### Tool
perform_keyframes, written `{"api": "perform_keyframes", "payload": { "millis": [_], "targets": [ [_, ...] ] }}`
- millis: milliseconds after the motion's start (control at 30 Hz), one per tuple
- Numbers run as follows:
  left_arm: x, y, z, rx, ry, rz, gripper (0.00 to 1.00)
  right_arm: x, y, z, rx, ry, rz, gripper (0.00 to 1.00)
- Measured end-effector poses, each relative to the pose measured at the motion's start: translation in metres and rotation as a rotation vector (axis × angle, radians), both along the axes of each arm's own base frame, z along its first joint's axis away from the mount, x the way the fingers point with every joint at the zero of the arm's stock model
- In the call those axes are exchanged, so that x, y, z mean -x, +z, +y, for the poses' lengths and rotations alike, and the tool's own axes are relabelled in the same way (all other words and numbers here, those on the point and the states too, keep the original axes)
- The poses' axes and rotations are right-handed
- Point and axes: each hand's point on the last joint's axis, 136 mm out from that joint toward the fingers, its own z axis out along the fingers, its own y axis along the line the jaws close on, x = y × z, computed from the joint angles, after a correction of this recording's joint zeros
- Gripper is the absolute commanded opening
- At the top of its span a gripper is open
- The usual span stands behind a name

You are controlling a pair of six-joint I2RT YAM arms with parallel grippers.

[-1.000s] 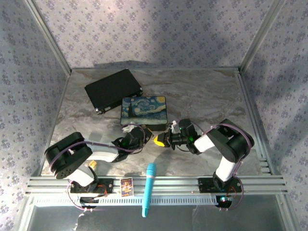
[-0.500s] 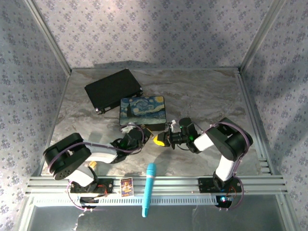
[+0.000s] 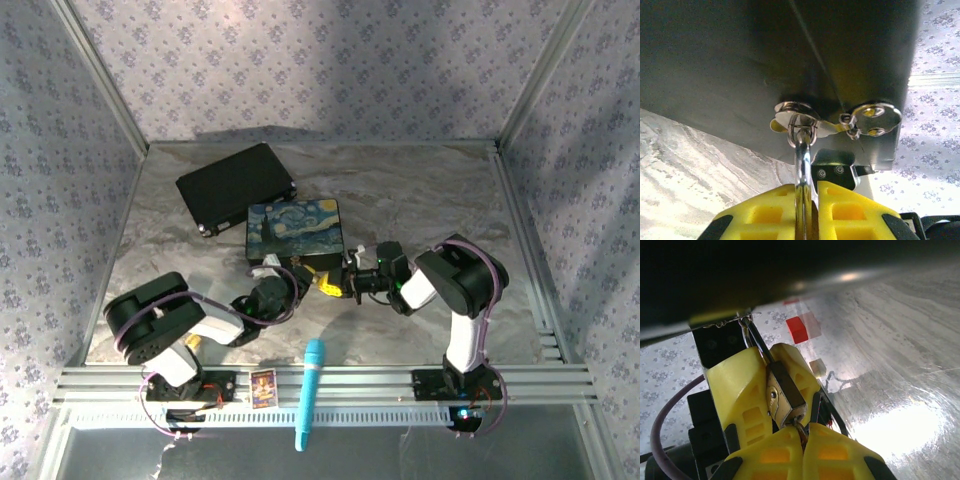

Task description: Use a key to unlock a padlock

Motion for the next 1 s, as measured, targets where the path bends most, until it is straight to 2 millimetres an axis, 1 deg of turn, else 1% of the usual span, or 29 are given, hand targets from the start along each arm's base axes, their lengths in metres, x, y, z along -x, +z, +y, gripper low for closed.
{"api": "perform_keyframes", "payload": {
  "millis": [100,133,233,300,333,400,533,600,700,833,933,1000],
  "targets": [
    [-0.001,0.0,-0.001,0.003,0.001,-0.003,0.0,-0.001,0.001,0.0,-0.005,0.001,-0.001,0.0],
    [-0.001,-0.001,-0.001,0.002,0.001,-0.002,0.0,-0.001,0.001,0.0,-0.003,0.002,0.001,0.02],
    [0.0,-0.003,0.0,-0.004,0.001,0.003,0.0,-0.001,-0.001,0.0,0.011,0.004,0.007,0.14],
    [0.0,-0.003,-0.001,-0.002,-0.001,0.007,0.0,-0.002,0.001,0.0,0.023,-0.003,-0.004,0.27],
    [0.0,-0.002,-0.002,0.001,0.0,0.008,0.0,-0.002,0.001,0.0,0.028,-0.004,-0.008,0.32],
    [-0.001,0.0,-0.004,0.006,0.006,0.014,0.0,-0.001,-0.001,-0.002,0.054,-0.01,-0.015,0.38],
    [0.004,0.001,-0.006,0.003,0.002,0.048,0.0,0.005,-0.004,-0.01,0.108,-0.014,-0.044,0.41],
    [0.011,-0.004,-0.007,-0.018,-0.017,0.076,0.0,0.005,-0.004,-0.015,0.14,-0.028,-0.077,0.44],
    [0.026,-0.021,-0.008,-0.079,-0.063,0.132,0.0,0.001,0.005,-0.021,0.174,-0.058,-0.153,0.48],
    [0.031,-0.021,-0.009,-0.088,-0.083,0.144,0.0,0.002,0.013,-0.031,0.224,-0.072,-0.221,0.5],
    [0.032,-0.022,-0.009,-0.091,-0.084,0.147,0.0,0.006,0.007,-0.04,0.299,-0.069,-0.257,0.53],
    [0.032,-0.021,-0.009,-0.094,-0.085,0.149,0.0,0.011,0.002,-0.046,0.408,-0.045,-0.322,0.54]
  ]
}}
